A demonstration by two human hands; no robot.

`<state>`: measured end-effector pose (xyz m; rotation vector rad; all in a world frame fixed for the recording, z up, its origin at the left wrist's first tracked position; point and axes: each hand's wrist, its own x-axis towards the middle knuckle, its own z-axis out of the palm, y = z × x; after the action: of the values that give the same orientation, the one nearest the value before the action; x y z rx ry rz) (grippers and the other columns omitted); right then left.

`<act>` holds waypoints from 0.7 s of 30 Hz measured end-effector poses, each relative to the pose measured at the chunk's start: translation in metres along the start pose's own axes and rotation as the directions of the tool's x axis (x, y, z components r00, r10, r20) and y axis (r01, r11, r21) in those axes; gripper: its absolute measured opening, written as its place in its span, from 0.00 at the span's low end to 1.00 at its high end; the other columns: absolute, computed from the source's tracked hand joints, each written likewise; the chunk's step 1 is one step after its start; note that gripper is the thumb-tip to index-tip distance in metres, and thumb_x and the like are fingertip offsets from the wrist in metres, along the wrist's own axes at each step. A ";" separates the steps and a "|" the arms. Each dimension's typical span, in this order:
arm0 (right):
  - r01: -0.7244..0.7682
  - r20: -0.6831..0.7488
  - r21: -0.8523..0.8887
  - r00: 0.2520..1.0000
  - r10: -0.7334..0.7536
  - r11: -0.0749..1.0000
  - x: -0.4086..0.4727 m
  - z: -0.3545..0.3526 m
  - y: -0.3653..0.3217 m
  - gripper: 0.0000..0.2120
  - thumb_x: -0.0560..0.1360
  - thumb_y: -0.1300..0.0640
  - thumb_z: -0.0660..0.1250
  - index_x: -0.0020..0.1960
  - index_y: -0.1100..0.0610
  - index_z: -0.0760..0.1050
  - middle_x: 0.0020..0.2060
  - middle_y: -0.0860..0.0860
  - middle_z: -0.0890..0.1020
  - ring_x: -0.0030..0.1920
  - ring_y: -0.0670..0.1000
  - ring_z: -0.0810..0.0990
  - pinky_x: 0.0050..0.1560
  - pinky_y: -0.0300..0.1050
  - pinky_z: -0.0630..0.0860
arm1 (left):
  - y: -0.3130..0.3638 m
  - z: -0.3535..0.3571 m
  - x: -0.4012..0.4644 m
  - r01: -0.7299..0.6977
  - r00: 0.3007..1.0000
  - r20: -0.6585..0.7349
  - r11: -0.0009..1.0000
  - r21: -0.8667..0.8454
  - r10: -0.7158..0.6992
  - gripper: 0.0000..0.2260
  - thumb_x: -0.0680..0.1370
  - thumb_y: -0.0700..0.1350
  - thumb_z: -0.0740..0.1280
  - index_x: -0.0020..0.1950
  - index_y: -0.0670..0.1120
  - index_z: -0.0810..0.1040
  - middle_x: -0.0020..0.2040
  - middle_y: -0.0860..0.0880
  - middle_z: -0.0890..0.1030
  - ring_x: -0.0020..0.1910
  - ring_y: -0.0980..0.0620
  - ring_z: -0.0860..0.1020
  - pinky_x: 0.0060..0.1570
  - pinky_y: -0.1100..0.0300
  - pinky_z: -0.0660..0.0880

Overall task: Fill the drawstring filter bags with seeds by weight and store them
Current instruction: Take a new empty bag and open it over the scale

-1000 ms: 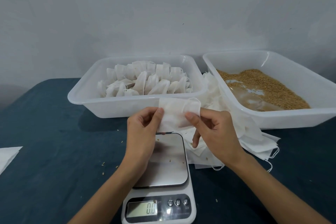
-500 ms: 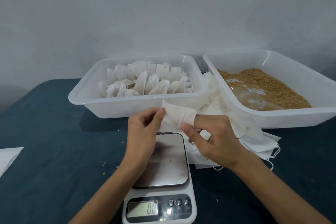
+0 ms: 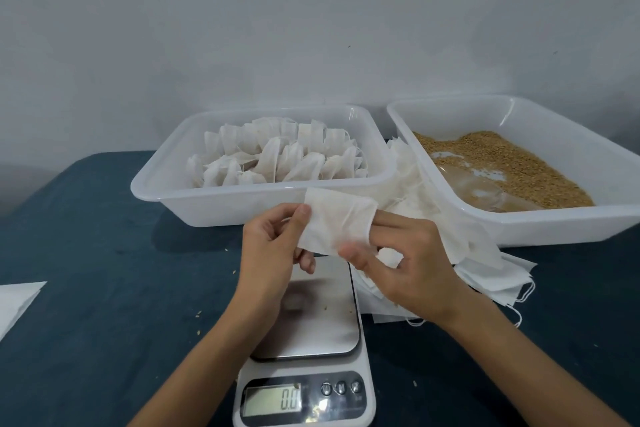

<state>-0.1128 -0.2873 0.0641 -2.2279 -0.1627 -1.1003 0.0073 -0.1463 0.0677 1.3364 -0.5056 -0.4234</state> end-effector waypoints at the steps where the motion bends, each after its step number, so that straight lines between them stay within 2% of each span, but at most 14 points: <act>1: -0.002 -0.003 -0.077 1.000 0.001 0.997 -0.001 -0.001 0.002 0.19 0.80 0.51 0.68 0.36 0.63 0.80 0.32 0.51 0.81 0.31 0.51 0.78 0.31 0.46 0.73 | 0.001 0.000 0.000 0.012 1.000 0.006 1.000 -0.009 -0.012 0.11 0.85 0.41 0.65 0.52 0.35 0.83 0.37 0.41 0.81 0.22 0.50 0.67 0.25 0.58 0.70; 3: -0.046 -0.037 -0.120 0.998 0.042 0.992 -0.003 -0.002 0.005 0.20 0.79 0.52 0.69 0.34 0.64 0.78 0.30 0.51 0.83 0.30 0.48 0.82 0.30 0.46 0.75 | 0.001 0.000 0.001 0.023 1.000 0.009 1.000 -0.017 -0.023 0.11 0.85 0.41 0.65 0.53 0.34 0.82 0.37 0.42 0.80 0.22 0.51 0.67 0.25 0.59 0.70; 6: -0.148 -0.065 0.028 0.987 0.150 0.989 -0.002 -0.002 0.003 0.20 0.80 0.52 0.68 0.39 0.67 0.80 0.32 0.54 0.85 0.36 0.40 0.85 0.32 0.42 0.78 | 0.000 0.001 0.001 0.016 1.000 -0.001 1.000 -0.019 -0.016 0.11 0.85 0.41 0.65 0.52 0.34 0.82 0.37 0.45 0.80 0.22 0.50 0.66 0.25 0.58 0.69; 8: -0.221 -0.053 0.133 0.972 0.230 0.966 -0.001 -0.002 0.002 0.22 0.82 0.52 0.66 0.35 0.66 0.74 0.28 0.54 0.80 0.35 0.39 0.85 0.30 0.35 0.74 | -0.001 0.001 0.001 0.001 1.000 -0.014 1.000 -0.011 -0.002 0.11 0.85 0.42 0.65 0.51 0.35 0.82 0.37 0.46 0.81 0.23 0.50 0.66 0.26 0.58 0.70; 10: -0.253 -0.066 0.156 0.962 0.266 0.955 0.001 -0.004 0.001 0.22 0.82 0.53 0.65 0.32 0.59 0.65 0.25 0.45 0.67 0.28 0.37 0.74 0.31 0.29 0.65 | 0.000 0.000 0.001 -0.007 0.999 -0.031 1.000 0.006 0.007 0.10 0.85 0.43 0.66 0.51 0.38 0.82 0.37 0.46 0.81 0.23 0.50 0.67 0.27 0.59 0.72; 12: -0.292 -0.062 0.172 0.950 0.307 0.941 0.005 -0.006 0.000 0.23 0.82 0.51 0.65 0.33 0.56 0.61 0.28 0.43 0.60 0.29 0.42 0.62 0.32 0.32 0.61 | 0.000 0.000 0.001 -0.018 0.998 -0.055 0.999 0.034 0.019 0.08 0.85 0.44 0.65 0.53 0.40 0.82 0.37 0.46 0.82 0.25 0.50 0.70 0.30 0.58 0.75; 13: -0.309 -0.051 0.178 0.945 0.322 0.934 0.006 -0.007 0.000 0.23 0.82 0.51 0.65 0.33 0.56 0.61 0.29 0.45 0.59 0.30 0.43 0.60 0.32 0.34 0.60 | 0.000 0.000 0.001 -0.043 0.996 -0.077 0.996 0.077 0.049 0.07 0.85 0.44 0.65 0.54 0.43 0.81 0.38 0.46 0.82 0.27 0.50 0.73 0.34 0.57 0.77; 15: -0.315 -0.043 0.165 0.944 0.326 0.935 0.007 -0.009 0.000 0.22 0.82 0.52 0.66 0.33 0.56 0.62 0.29 0.46 0.60 0.30 0.43 0.61 0.32 0.34 0.61 | 0.000 -0.001 -0.001 -0.168 0.974 -0.106 0.952 0.255 0.200 0.07 0.85 0.48 0.66 0.60 0.49 0.80 0.45 0.51 0.83 0.40 0.56 0.79 0.46 0.58 0.78; 16: -0.322 -0.026 0.177 0.943 0.331 0.930 0.008 -0.012 0.001 0.21 0.82 0.54 0.66 0.33 0.56 0.64 0.28 0.46 0.62 0.29 0.40 0.65 0.32 0.32 0.65 | 0.001 -0.002 -0.003 -0.257 0.950 -0.078 0.896 0.361 0.304 0.10 0.84 0.51 0.68 0.64 0.51 0.78 0.52 0.53 0.82 0.49 0.59 0.80 0.53 0.60 0.76; 17: -0.344 0.009 0.209 0.937 0.350 0.915 0.008 -0.014 0.002 0.19 0.82 0.55 0.65 0.34 0.58 0.68 0.27 0.47 0.66 0.29 0.39 0.72 0.32 0.32 0.70 | 0.003 -0.002 -0.006 -0.359 0.914 -0.006 0.814 0.457 0.407 0.17 0.81 0.54 0.70 0.68 0.51 0.76 0.59 0.54 0.80 0.59 0.58 0.79 0.60 0.62 0.74; 18: -0.370 0.064 0.239 0.929 0.365 0.898 0.008 -0.018 0.002 0.17 0.82 0.54 0.65 0.37 0.62 0.73 0.28 0.53 0.70 0.31 0.41 0.81 0.31 0.37 0.74 | 0.004 -0.002 -0.009 -0.457 0.872 0.100 0.722 0.520 0.479 0.25 0.78 0.57 0.72 0.71 0.49 0.74 0.65 0.54 0.78 0.67 0.56 0.76 0.67 0.62 0.70; 19: -0.385 0.110 0.246 0.923 0.368 0.890 0.009 -0.021 0.000 0.18 0.82 0.52 0.65 0.42 0.66 0.77 0.29 0.59 0.72 0.32 0.47 0.85 0.30 0.42 0.75 | 0.005 0.000 -0.012 -0.525 0.839 0.209 0.645 0.556 0.502 0.32 0.75 0.60 0.74 0.74 0.48 0.72 0.69 0.52 0.75 0.72 0.53 0.72 0.72 0.59 0.67; 20: -0.386 0.135 0.232 0.922 0.364 0.893 0.009 -0.025 -0.003 0.20 0.82 0.50 0.64 0.45 0.69 0.77 0.29 0.61 0.72 0.32 0.50 0.86 0.29 0.43 0.73 | 0.004 0.003 -0.015 -0.564 0.819 0.301 0.595 0.572 0.487 0.37 0.73 0.62 0.75 0.77 0.47 0.70 0.72 0.51 0.73 0.75 0.51 0.70 0.76 0.53 0.66; 21: -0.374 0.143 0.200 0.926 0.350 0.906 0.010 -0.030 -0.006 0.22 0.82 0.49 0.64 0.44 0.69 0.76 0.28 0.60 0.70 0.31 0.51 0.86 0.28 0.37 0.70 | 0.002 0.007 -0.018 -0.584 0.810 0.366 0.573 0.575 0.458 0.40 0.72 0.61 0.76 0.79 0.46 0.68 0.73 0.50 0.72 0.76 0.51 0.68 0.77 0.46 0.65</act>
<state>-0.1281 -0.3022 0.0876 -2.0074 0.0812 -0.7252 -0.0114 -0.1410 0.0688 1.7481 -1.2647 0.1836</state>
